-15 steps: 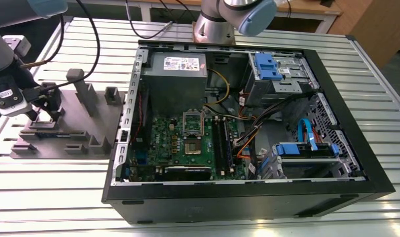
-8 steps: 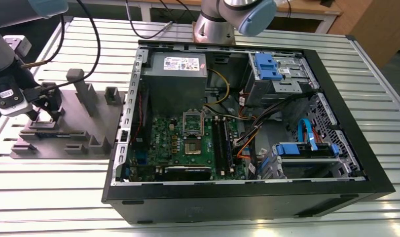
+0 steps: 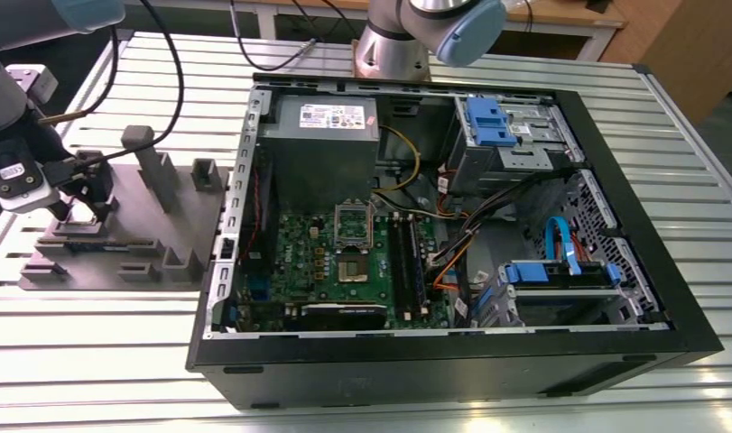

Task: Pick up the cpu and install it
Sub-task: 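Pick up the cpu and move it towards the insertion slot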

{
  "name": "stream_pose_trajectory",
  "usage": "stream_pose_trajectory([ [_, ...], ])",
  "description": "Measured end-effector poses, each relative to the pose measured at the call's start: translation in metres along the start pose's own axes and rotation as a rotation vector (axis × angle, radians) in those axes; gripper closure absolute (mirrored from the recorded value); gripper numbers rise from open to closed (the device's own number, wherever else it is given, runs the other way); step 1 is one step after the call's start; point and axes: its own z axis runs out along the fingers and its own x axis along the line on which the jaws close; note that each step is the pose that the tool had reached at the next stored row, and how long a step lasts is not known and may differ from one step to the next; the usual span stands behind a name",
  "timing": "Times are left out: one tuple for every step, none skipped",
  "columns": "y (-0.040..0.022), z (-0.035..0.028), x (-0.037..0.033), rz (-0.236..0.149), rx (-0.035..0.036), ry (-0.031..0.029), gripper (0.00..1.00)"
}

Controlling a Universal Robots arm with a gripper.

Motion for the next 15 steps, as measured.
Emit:
stream_pose_trajectory([
  [0.0, 0.0, 0.0, 0.0, 0.0, 0.0, 0.44],
  [0.0, 0.0, 0.0, 0.0, 0.0, 0.0, 0.44],
  [0.0, 0.0, 0.0, 0.0, 0.0, 0.0, 0.44],
  [0.0, 0.0, -0.0001, 0.0, 0.0, 0.0, 0.45],
  [0.0, 0.0, -0.0001, 0.0, 0.0, 0.0, 0.45],
  [0.0, 0.0, -0.0002, 0.0, 0.0, 0.0, 0.52],
  [0.0, 0.0, -0.0003, 0.0, 0.0, 0.0, 0.52],
  [0.0, 0.0, -0.0003, 0.0, 0.0, 0.0, 0.53],
  [0.0, 0.0, -0.0003, 0.0, 0.0, 0.0001, 0.53],
  [0.0, 0.0, -0.0004, 0.0, 0.0, 0.0, 0.53],
  [0.0, 0.0, -0.0004, 0.0, 0.0, 0.0, 0.53],
  [0.0, 0.0, -0.0005, 0.0, 0.0, 0.0, 0.53],
  [0.0, 0.0, -0.0005, 0.0, 0.0, 0.0, 0.53],
  [0.0, 0.0, -0.0005, 0.0, 0.0, 0.0, 0.53],
  [0.0, 0.0, -0.0005, 0.0, 0.0, 0.0, 0.53],
])
